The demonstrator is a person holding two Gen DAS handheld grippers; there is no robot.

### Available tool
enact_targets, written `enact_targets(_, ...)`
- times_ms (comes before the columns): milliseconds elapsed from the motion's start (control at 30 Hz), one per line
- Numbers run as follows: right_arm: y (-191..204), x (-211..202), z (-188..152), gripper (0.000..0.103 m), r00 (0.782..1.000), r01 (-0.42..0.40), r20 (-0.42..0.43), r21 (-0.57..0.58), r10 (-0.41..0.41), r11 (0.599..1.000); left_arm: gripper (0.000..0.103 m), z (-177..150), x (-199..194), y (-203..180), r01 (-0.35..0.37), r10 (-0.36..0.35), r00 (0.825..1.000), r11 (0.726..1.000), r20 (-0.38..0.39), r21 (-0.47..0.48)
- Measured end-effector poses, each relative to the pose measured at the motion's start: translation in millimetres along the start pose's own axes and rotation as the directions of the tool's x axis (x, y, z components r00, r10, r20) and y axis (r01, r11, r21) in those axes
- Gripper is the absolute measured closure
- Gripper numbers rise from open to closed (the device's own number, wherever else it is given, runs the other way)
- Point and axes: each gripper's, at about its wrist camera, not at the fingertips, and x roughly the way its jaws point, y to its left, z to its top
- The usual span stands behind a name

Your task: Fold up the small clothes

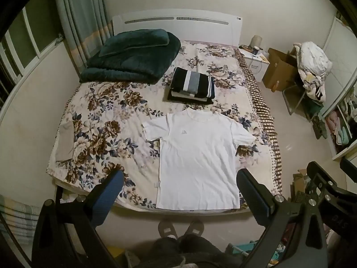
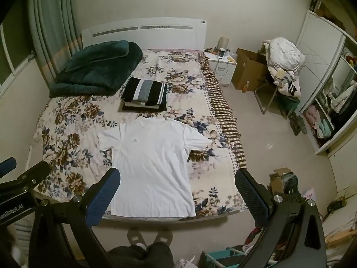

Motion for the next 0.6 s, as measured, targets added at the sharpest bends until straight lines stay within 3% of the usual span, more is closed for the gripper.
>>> enact_targets(600, -1.0, -11.3, 5.3, 0.0, 1.0, -0.007, 0.009, 0.004, 0.007, 1.0, 0.0, 11.2, -4.5, -7.1, 0.0, 0.0, 1.0, 1.0, 0.011, -0.002)
